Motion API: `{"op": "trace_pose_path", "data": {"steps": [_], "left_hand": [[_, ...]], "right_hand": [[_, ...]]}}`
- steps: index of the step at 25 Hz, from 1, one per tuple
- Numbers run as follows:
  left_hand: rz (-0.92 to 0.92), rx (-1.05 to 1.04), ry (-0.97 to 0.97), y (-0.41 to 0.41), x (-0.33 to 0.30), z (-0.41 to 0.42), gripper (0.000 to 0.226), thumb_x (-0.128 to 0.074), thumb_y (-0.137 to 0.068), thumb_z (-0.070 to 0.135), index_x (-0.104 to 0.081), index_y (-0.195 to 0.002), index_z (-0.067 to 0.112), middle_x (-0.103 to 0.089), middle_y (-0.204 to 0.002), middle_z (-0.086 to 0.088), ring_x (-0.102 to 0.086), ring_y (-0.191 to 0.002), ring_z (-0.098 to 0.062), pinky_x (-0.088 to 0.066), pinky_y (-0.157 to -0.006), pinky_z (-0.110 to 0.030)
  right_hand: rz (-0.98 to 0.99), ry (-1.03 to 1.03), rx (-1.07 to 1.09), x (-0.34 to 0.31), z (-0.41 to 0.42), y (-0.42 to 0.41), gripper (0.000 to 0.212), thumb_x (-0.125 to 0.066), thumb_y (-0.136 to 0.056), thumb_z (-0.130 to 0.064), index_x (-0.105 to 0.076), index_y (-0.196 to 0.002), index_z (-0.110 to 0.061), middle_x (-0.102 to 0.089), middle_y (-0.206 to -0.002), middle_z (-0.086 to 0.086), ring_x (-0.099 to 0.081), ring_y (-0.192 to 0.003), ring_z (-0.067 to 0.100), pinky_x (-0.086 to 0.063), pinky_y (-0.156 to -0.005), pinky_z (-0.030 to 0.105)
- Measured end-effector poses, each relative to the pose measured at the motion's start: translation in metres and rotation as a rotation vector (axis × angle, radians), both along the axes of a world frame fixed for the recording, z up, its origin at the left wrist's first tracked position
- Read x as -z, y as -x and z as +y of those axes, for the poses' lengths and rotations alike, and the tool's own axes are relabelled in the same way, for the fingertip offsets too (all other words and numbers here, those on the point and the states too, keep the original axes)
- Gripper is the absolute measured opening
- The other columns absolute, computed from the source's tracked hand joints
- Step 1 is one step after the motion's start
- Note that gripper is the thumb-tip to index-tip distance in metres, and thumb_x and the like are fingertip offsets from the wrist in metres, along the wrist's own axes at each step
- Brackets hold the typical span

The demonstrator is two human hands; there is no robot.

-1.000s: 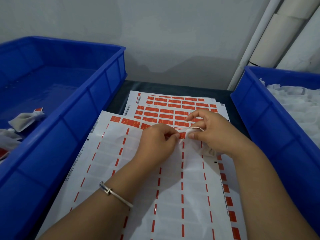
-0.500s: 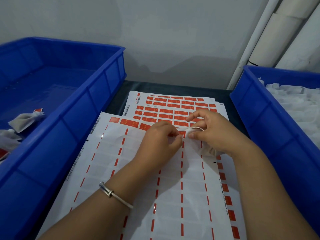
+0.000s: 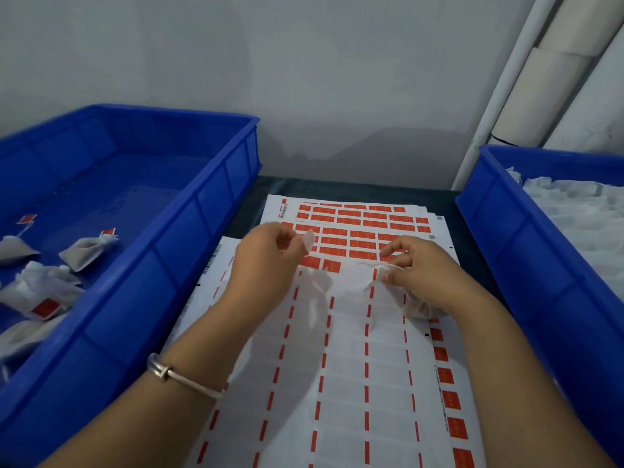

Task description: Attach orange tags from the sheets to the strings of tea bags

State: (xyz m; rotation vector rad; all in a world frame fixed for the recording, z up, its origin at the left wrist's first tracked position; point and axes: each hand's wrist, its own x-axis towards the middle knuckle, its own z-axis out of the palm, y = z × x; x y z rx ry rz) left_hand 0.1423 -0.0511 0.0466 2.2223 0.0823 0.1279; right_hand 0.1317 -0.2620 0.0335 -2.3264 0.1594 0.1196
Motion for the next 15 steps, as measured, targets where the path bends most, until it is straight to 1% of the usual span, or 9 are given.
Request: {"op": "trace_pose_path", "data": {"steps": [2,4,7,9,11,13,15], "left_hand": [[0.070,-0.027,0.133,0.009,0.010,0.002,0.014,-0.055,-0.091,0.036,-0.059,-0.078,0.030,-0.060,-0.079,0.013,-0.060,-0.068,-0.009,-0.040,-0.049,-0.013],[0.134,-0.041,0.213,0.018,0.024,-0.001,0.012,-0.055,-0.091,0.035,-0.061,-0.083,0.029,-0.060,-0.082,0.014,-0.060,-0.072,-0.010,-0.040,-0.049,-0.012],[0.180,-0.081,0.324,0.022,0.039,-0.004,0.012,-0.056,-0.091,0.034,-0.062,-0.082,0.028,-0.060,-0.083,0.014,-0.059,-0.077,-0.012,-0.040,-0.053,-0.014],[0.208,-0.106,0.412,0.023,0.044,-0.004,0.013,-0.056,-0.091,0.034,-0.062,-0.080,0.029,-0.063,-0.087,0.012,-0.060,-0.082,-0.013,-0.045,-0.061,-0.019],[0.219,-0.106,0.451,0.022,0.048,-0.004,0.014,-0.057,-0.091,0.033,-0.062,-0.079,0.029,-0.065,-0.088,0.011,-0.061,-0.085,-0.013,-0.049,-0.069,-0.024],[0.225,-0.092,0.494,0.022,0.049,-0.003,0.013,-0.058,-0.090,0.034,-0.063,-0.080,0.028,-0.067,-0.086,0.011,-0.063,-0.084,-0.012,-0.051,-0.072,-0.025],[0.251,-0.081,0.582,0.022,0.048,0.000,0.012,-0.060,-0.088,0.034,-0.066,-0.081,0.026,-0.069,-0.079,0.013,-0.066,-0.082,-0.012,-0.052,-0.072,-0.025]], "right_hand": [[-0.041,0.024,0.020,-0.002,0.003,0.001,0.028,-0.070,-0.083,-0.024,-0.052,-0.098,-0.038,-0.053,-0.109,-0.016,-0.050,-0.087,0.003,-0.042,-0.063,0.012],[-0.077,0.052,0.057,-0.006,0.007,0.005,0.027,-0.070,-0.083,-0.028,-0.051,-0.100,-0.037,-0.048,-0.104,-0.018,-0.046,-0.089,0.004,-0.041,-0.068,0.015],[-0.085,0.057,0.083,-0.010,0.007,0.015,0.020,-0.067,-0.085,-0.032,-0.053,-0.099,-0.035,-0.048,-0.096,-0.018,-0.051,-0.081,0.004,-0.036,-0.060,0.011],[-0.098,0.038,0.099,-0.010,0.006,0.023,0.012,-0.065,-0.087,-0.029,-0.055,-0.092,-0.034,-0.049,-0.088,-0.021,-0.052,-0.075,0.003,-0.035,-0.056,0.010],[-0.116,0.016,0.093,-0.013,0.008,0.029,0.013,-0.064,-0.088,-0.024,-0.057,-0.084,-0.034,-0.054,-0.084,-0.022,-0.057,-0.070,0.004,-0.038,-0.055,0.010],[-0.135,-0.039,0.069,-0.016,0.013,0.033,0.015,-0.067,-0.086,-0.020,-0.061,-0.080,-0.033,-0.061,-0.082,-0.020,-0.063,-0.063,0.006,-0.043,-0.054,0.009],[-0.155,-0.114,0.038,-0.020,0.021,0.036,0.015,-0.070,-0.083,-0.018,-0.064,-0.079,-0.031,-0.065,-0.077,-0.018,-0.065,-0.061,-0.001,-0.045,-0.051,0.006]]}}
